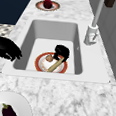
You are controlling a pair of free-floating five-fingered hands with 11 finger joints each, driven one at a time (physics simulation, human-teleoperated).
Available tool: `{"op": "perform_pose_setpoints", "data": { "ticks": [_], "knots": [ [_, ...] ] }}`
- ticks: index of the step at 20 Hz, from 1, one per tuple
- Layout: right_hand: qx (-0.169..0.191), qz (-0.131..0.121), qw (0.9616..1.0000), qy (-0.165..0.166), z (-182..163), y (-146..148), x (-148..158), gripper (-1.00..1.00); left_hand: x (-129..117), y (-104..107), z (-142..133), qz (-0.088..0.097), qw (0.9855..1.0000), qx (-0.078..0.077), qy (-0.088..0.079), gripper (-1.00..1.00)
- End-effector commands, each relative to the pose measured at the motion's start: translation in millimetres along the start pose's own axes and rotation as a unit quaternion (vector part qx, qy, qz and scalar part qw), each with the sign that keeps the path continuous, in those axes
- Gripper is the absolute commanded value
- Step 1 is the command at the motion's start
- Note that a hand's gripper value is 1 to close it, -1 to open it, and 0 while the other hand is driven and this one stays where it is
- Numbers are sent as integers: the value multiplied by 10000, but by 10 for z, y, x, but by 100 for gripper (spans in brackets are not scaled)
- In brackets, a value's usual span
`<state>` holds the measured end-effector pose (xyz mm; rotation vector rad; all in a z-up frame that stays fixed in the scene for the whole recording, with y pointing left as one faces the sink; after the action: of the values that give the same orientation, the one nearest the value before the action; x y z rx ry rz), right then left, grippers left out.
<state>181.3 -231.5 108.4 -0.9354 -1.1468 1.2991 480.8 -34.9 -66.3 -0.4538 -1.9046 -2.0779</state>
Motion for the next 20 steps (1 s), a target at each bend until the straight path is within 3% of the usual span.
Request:
{"op": "perform_pose_setpoints", "data": {
  "ticks": [1,4,7,8,9,10,11,13,20],
  "knots": [
    [0,0,10000,0,0,0,0,0,-257,-219,-97,-63,9997,153,162,100],
    [0,0,10000,0,0,0,0,0,-141,-264,-86,90,10000,22,-35,100],
    [0,0,10000,0,0,0,0,0,-89,-276,-82,179,9998,-22,-41,100],
    [0,0,10000,0,0,0,0,0,19,-194,-16,-10,10000,-5,-49,-100],
    [0,0,10000,0,0,0,0,0,42,-64,9,-41,10000,-82,-26,-100],
    [0,0,10000,0,0,0,0,0,66,41,17,-239,9996,-178,-17,-100],
    [0,0,10000,0,0,0,0,0,68,60,9,-237,9995,-205,-21,-100],
    [0,0,10000,0,0,0,0,0,109,149,13,-175,9997,-181,23,-100],
    [0,0,10000,0,0,0,0,0,228,311,-61,89,9993,-342,-138,-100]
  ]
}}
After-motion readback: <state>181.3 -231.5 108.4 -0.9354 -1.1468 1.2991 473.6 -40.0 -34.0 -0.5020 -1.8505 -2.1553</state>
